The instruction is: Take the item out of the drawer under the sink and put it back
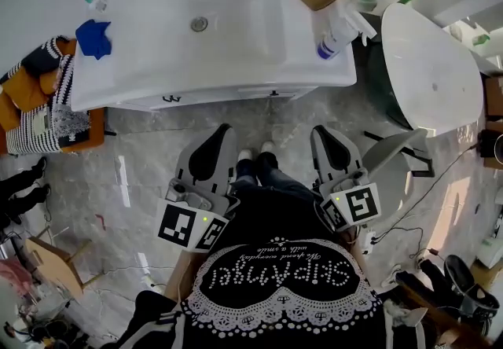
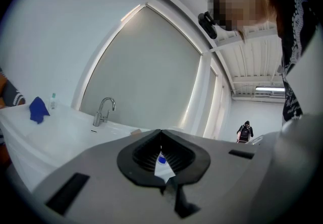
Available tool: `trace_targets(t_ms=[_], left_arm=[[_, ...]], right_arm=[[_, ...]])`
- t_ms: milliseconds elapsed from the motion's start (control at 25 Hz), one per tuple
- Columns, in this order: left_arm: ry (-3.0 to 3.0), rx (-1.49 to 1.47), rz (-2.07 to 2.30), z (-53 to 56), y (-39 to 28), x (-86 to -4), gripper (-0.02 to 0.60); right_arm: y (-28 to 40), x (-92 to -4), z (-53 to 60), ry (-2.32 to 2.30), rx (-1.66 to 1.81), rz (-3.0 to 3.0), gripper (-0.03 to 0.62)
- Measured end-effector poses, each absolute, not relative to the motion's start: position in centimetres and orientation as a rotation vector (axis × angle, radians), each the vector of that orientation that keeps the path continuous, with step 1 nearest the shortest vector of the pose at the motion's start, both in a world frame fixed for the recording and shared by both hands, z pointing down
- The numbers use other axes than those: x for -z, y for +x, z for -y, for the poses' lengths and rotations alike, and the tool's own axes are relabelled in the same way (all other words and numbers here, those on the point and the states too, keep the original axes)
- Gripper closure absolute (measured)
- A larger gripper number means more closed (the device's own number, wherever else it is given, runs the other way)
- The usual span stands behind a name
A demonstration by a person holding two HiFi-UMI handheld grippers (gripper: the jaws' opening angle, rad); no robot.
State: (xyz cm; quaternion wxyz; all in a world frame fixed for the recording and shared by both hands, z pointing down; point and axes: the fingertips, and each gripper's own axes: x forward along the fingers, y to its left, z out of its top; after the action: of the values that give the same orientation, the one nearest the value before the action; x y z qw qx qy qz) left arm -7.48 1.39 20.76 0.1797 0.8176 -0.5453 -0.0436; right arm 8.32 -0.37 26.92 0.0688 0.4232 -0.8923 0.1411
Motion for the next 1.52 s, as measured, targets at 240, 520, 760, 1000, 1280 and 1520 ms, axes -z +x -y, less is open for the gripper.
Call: trace_targets(t_ms=[240, 520, 760, 1000, 1280, 1520], left_arm=[[2.310, 0.121, 1.602, -0.7, -6.5, -20.7, 0.576], [2.282, 0.117, 1.645, -0.9, -6.5, -21.7, 0.576], [2.265, 0.039, 1.677, -1.1, -7.9, -22.7, 0.577], [2.227, -0.005, 1.632, -1.3, -8.9, -25.6, 0.577], [2.273, -0.102, 1.547, -0.6, -8.1, -29.4, 0.577], [2.251, -0.113, 1.494, -0.5, -8.3, -33.0, 0.577]], right_arm=[[9.5, -26.9, 1.1, 1.245, -0.399, 2.710, 0.568], [9.7, -27.7, 1.2, 1.199, -0.405, 2.713, 0.568], [9.3, -29.7, 1.0, 1.204, -0.467, 2.661, 0.568], [8.7, -32.5, 0.7, 1.259, -0.495, 2.596, 0.566], [7.0, -37.6, 1.9, 1.242, -0.526, 2.551, 0.563], [4.4, -42.7, 3.5, 1.185, -0.568, 2.553, 0.525]])
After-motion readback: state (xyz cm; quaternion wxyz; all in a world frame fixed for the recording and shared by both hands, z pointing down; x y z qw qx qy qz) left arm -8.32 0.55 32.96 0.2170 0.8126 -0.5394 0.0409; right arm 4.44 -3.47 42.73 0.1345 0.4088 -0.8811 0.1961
